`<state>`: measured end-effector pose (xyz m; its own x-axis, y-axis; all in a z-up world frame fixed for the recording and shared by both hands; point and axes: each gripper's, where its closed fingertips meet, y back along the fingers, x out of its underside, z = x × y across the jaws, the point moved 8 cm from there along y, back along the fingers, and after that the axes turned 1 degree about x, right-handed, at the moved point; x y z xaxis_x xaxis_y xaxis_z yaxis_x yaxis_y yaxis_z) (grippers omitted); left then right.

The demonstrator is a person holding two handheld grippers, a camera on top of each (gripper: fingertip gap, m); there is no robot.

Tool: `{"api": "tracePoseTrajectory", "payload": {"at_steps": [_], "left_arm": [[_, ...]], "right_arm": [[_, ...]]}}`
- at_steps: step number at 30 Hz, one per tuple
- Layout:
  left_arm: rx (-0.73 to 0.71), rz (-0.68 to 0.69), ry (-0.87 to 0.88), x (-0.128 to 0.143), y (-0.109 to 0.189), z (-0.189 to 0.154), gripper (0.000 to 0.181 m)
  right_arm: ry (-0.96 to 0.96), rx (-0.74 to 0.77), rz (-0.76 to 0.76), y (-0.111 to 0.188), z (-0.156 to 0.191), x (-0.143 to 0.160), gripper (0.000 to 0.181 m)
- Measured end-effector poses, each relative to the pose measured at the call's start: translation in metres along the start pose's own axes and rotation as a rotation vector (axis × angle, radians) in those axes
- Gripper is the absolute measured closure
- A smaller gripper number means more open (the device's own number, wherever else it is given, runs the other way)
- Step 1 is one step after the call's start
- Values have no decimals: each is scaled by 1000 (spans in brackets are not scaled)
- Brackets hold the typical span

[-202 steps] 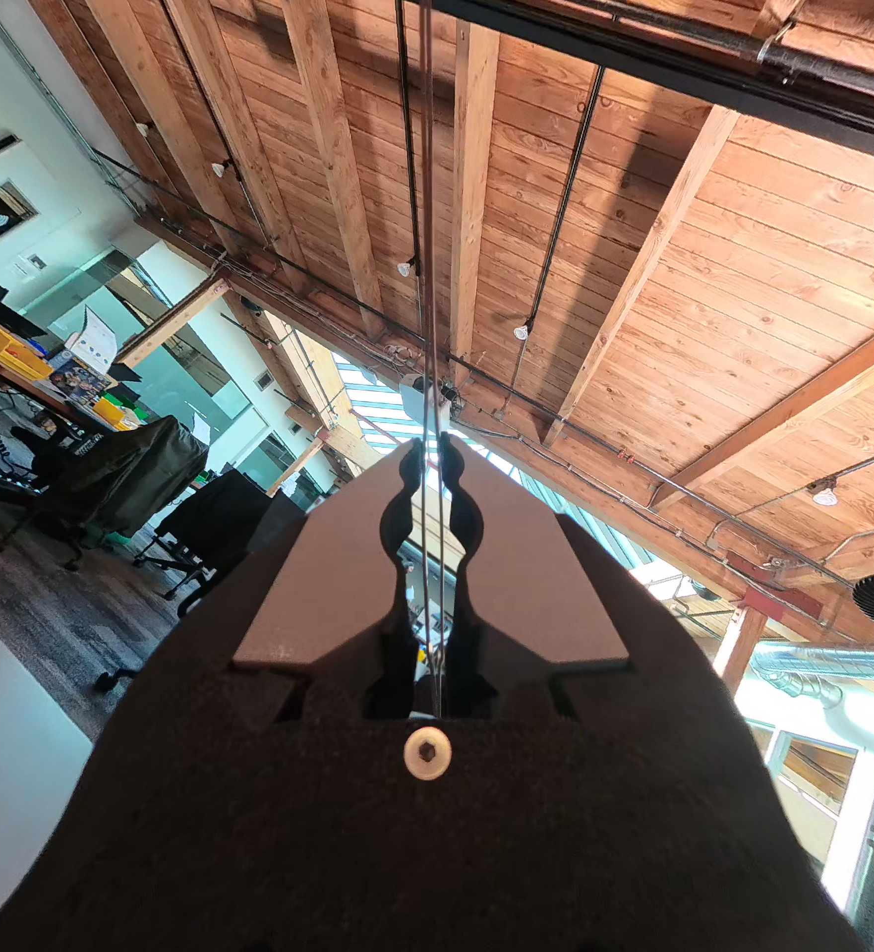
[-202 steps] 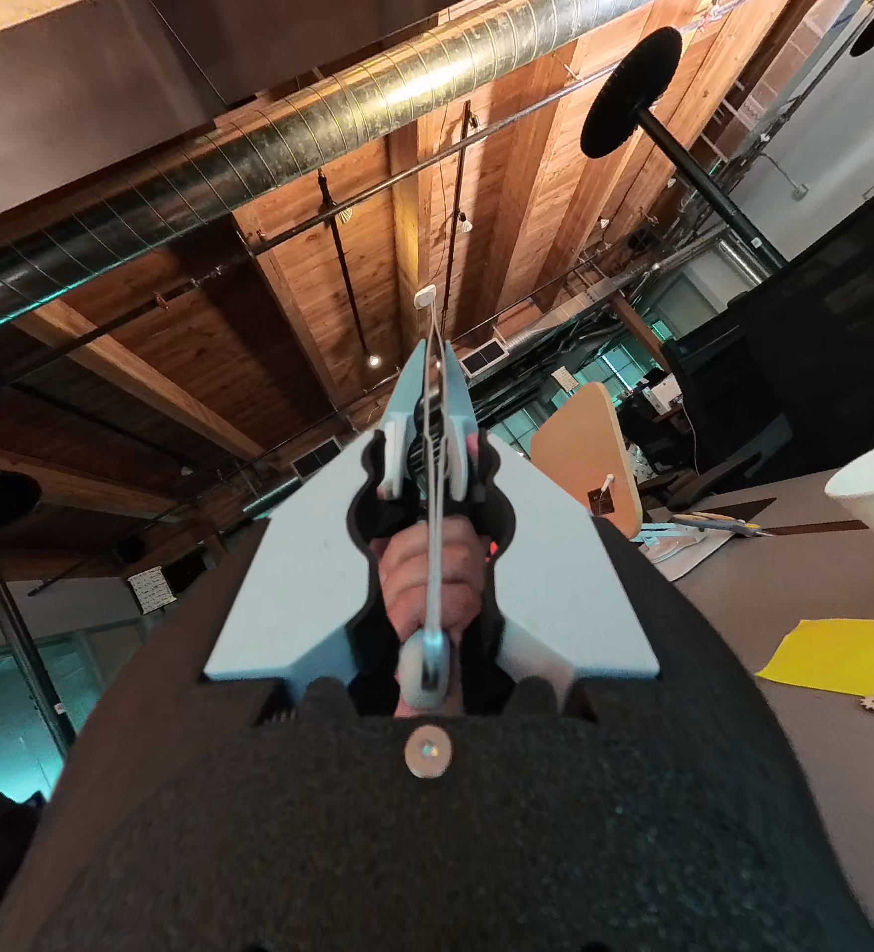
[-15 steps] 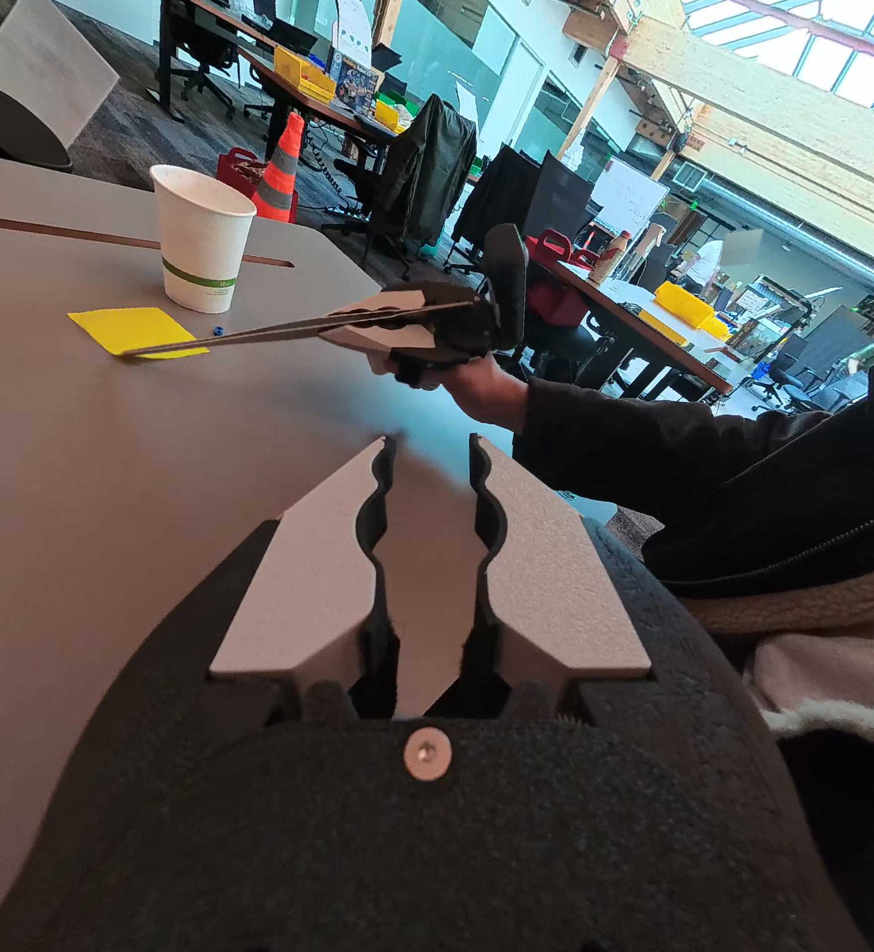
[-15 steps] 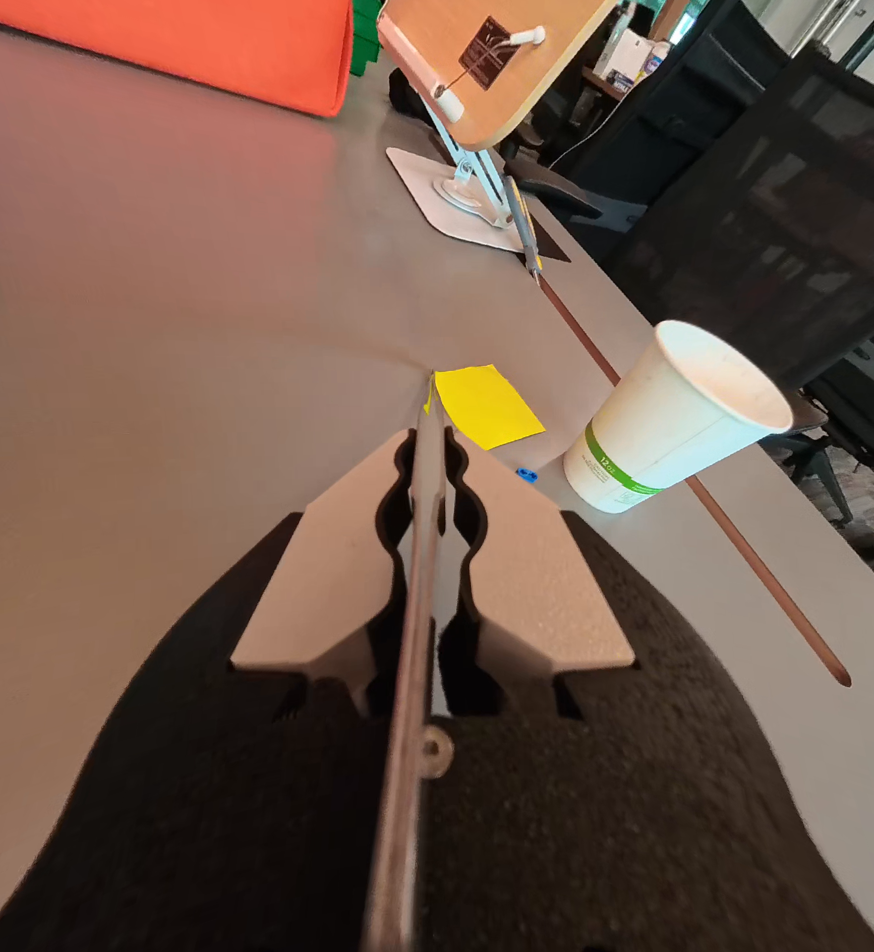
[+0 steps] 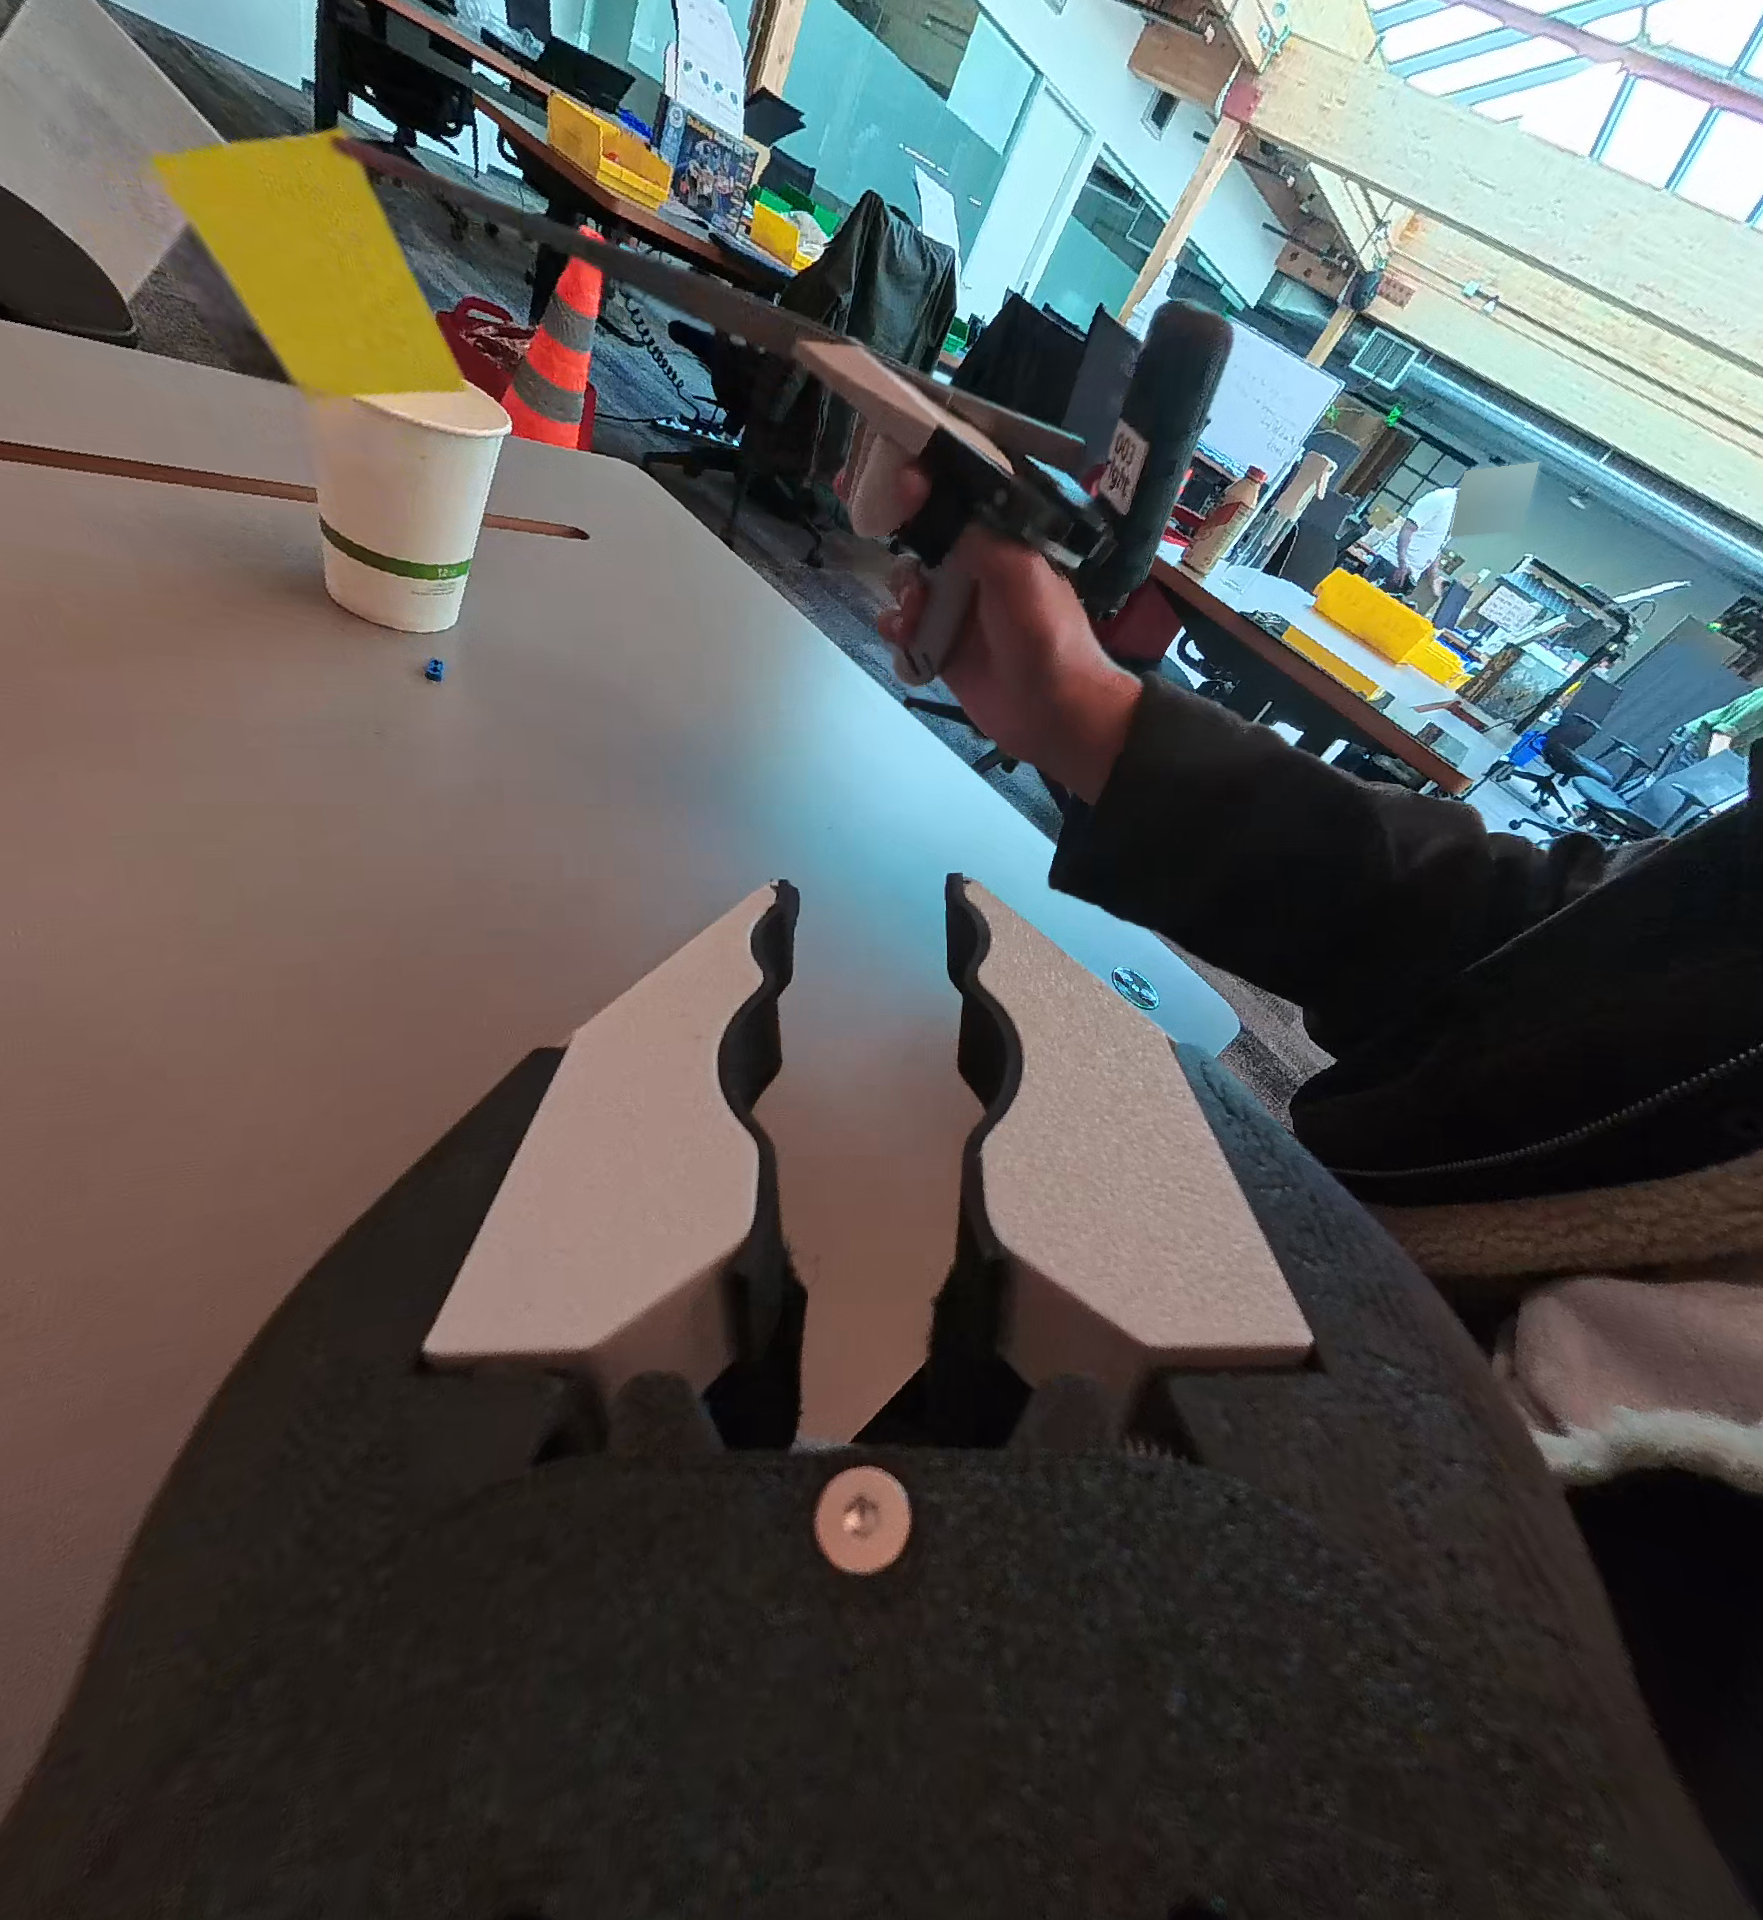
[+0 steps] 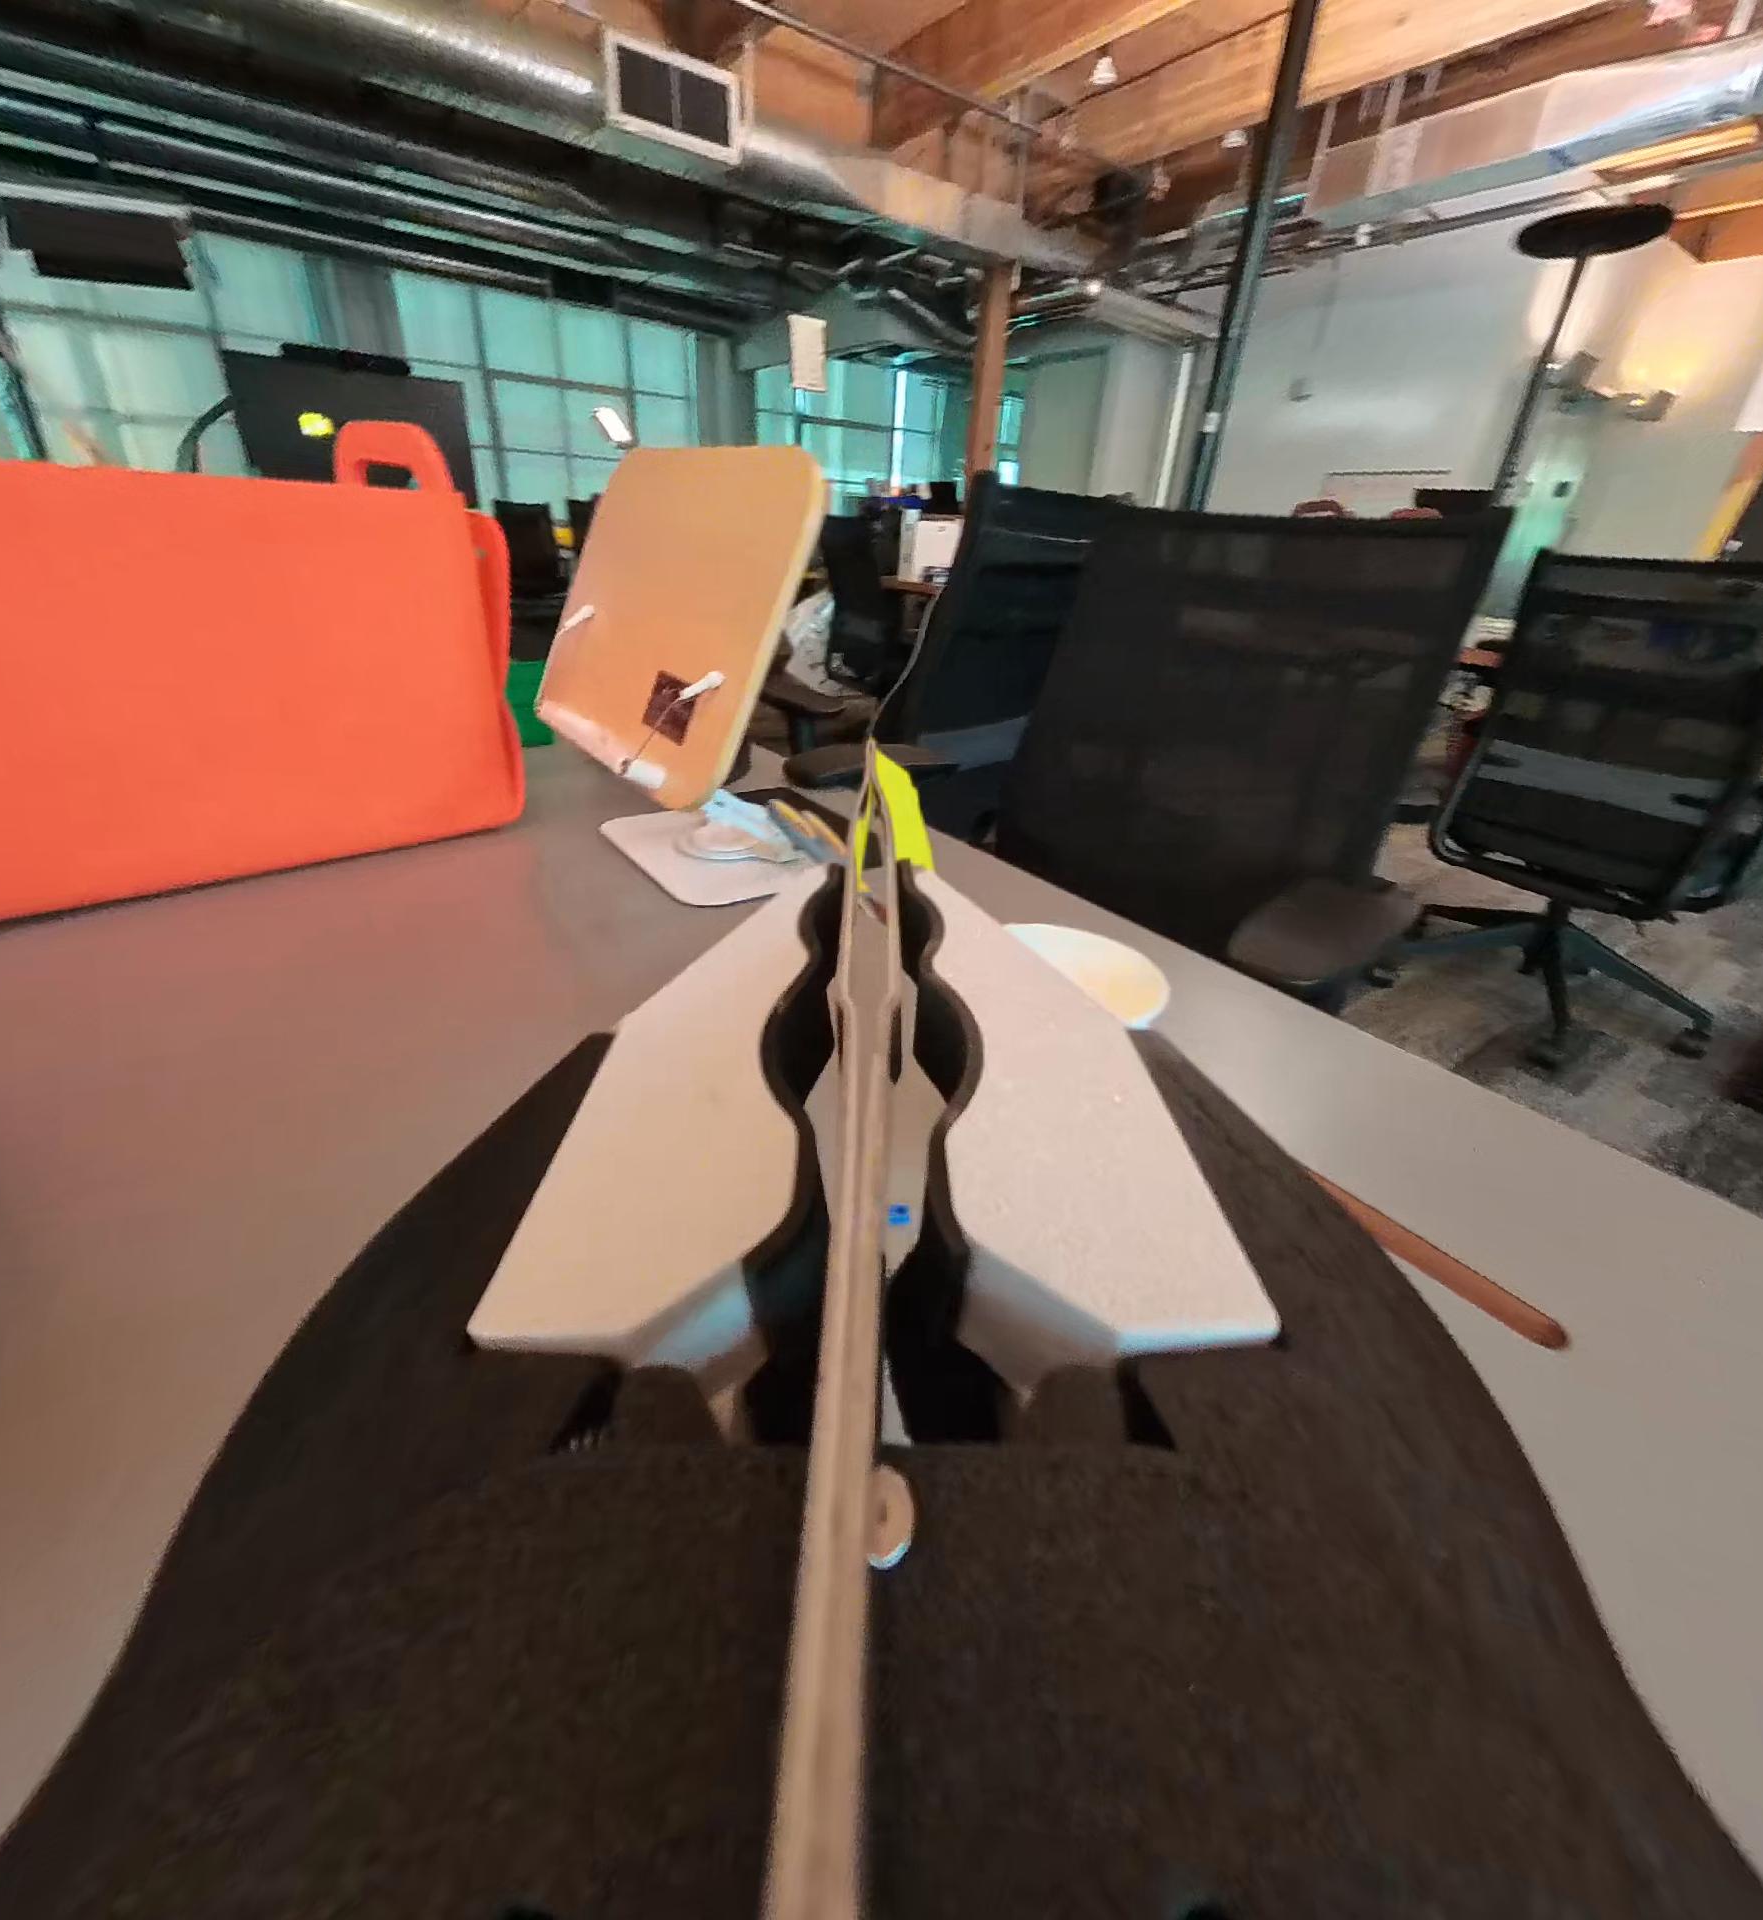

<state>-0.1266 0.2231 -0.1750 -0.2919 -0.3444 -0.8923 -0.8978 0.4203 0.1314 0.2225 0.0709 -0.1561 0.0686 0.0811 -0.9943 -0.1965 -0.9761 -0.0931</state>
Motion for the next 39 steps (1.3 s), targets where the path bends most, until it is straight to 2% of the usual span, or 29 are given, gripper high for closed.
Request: {"api": "tracePoseTrajectory", "payload": {"at_steps": [4, 10, 18, 26, 39], "left_arm": [[1, 3, -2, 0, -1, -1, 152], [0, 3, -1, 0, -1, 0, 153], [-3, 2, -2, 0, 0, 0, 153], [-3, 3, 1, 1, -1, 0, 153], [-4, 5, -4, 1, -1, 0, 153]], "right_arm": [[-49, 54, -22, 10, -18, -6, 173], [-59, 85, -26, 15, -26, -13, 173], [-84, 141, 78, 11, -33, 3, 172], [-31, 197, 162, 3, -34, 1, 172], [-57, 150, 122, -15, -22, -4, 171]]}}
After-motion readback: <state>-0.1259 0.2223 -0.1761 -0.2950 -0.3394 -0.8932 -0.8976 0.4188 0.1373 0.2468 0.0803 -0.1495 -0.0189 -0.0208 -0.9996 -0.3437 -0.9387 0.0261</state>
